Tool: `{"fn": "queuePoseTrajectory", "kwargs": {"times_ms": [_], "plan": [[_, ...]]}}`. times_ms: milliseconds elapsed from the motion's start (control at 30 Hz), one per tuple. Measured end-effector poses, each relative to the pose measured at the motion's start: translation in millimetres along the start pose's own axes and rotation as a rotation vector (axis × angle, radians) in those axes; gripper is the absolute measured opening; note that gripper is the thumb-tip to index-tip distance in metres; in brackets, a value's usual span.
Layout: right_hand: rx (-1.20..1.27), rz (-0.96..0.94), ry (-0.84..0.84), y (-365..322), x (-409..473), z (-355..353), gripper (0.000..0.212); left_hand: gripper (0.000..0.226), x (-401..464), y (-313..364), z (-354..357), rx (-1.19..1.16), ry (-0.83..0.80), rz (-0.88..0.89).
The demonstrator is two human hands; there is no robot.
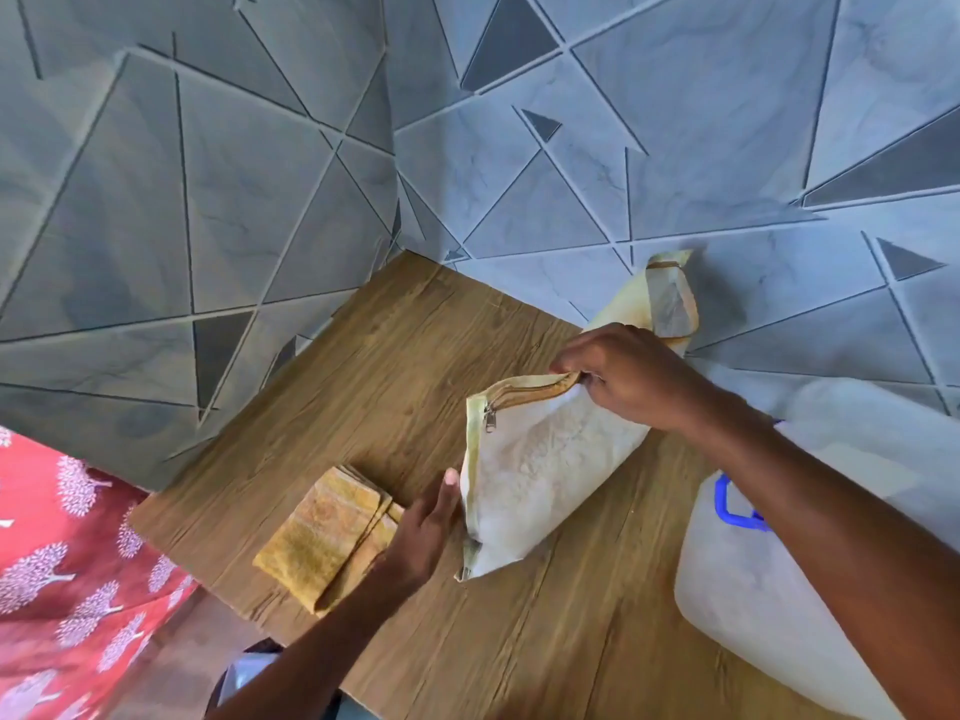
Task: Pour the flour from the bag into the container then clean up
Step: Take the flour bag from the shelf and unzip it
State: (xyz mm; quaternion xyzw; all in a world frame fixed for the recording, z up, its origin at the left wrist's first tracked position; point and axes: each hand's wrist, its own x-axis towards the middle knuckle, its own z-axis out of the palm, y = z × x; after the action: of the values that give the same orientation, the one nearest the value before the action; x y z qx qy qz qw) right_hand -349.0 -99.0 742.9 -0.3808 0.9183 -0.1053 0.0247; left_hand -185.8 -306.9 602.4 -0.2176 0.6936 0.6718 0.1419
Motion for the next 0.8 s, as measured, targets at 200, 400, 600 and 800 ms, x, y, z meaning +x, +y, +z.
{"fn": "queuePoseTrajectory", "kwargs": {"times_ms": [200, 400, 600, 800], "plan": [[0.078, -0.016, 0.259, 16.2, 27.7, -34.1, 0.027, 0.045, 23.3, -10.8, -11.2, -0.333, 0.033, -0.094], [0.153, 0.104, 0.440, 14.6, 43.2, -60.7, 0.020, 0.035, 49.6, 40.7, -35.6, -0.640, 0.141, 0.061], [0.219, 0.167, 0.642, -6.0, 46.5, -101.0, 0.027, 0.038, 47.6, 92.5, -48.3, -0.868, 0.079, 0.297], [0.213, 0.157, 0.799, -36.0, 42.0, -150.1, 0.040, 0.030, 46.3, 153.1, -48.1, -0.920, 0.218, 0.374]]}}
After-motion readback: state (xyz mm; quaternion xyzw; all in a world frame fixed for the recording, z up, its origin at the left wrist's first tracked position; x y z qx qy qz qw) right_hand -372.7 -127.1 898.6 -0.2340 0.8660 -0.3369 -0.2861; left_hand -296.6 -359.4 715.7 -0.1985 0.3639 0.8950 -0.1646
